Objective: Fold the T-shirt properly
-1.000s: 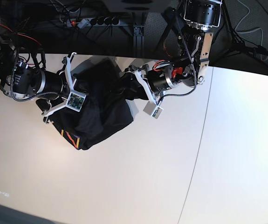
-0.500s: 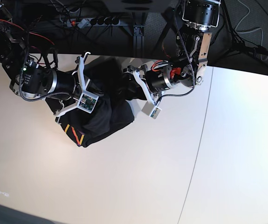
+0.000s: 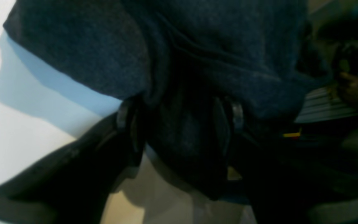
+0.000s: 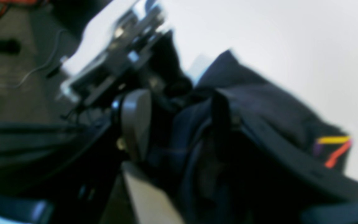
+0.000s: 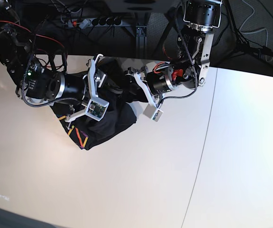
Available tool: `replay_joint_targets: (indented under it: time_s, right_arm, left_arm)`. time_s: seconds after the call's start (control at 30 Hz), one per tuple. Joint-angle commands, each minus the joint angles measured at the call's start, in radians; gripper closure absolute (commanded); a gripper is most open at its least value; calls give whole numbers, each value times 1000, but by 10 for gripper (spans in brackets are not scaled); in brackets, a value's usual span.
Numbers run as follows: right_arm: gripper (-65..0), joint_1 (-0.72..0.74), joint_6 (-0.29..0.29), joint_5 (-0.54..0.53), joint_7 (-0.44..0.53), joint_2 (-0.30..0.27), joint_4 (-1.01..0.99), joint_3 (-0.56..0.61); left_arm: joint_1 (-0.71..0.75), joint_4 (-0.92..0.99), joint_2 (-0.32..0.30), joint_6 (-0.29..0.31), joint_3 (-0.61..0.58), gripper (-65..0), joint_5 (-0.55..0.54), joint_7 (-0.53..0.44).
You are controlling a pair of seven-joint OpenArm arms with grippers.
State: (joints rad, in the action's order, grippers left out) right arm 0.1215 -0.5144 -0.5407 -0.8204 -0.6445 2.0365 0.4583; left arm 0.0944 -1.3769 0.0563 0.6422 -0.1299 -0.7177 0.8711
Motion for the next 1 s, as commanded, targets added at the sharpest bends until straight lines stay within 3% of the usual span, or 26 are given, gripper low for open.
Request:
replay_joint_targets:
  time_s: [0.0,0.17,0.27,0.4,0.6,0.77,0.97]
  right_arm:
    - [-316,25,-65,12,24,-5,16,-27]
    - [-305,85,-58,63,35,15,-24,-117]
    - [-140,122,-58,75,34,14,-102,-146]
    - [-3,145,-59,69,18,10,-219,-146]
    - [0,144,-59,-41,-53,-12,-236,-146]
    - [0,144,-63,-47,-56,-60,-240,-145]
    - [0,145,-66,-69,-40,-58,-321,-126]
  left_arm:
    - [3,3,-7,-17,16,-367,24,27]
    - [3,-15,-13,-16,27,-366,23,53]
    - [4,-47,-36,-17,27,-358,23,53]
    - [3,-87,-79,-17,27,-356,19,53]
    - [3,-102,-108,-17,27,-356,20,53]
    - [3,-102,-141,-17,27,-356,19,52]
    - [3,-102,-170,-17,27,-356,19,48]
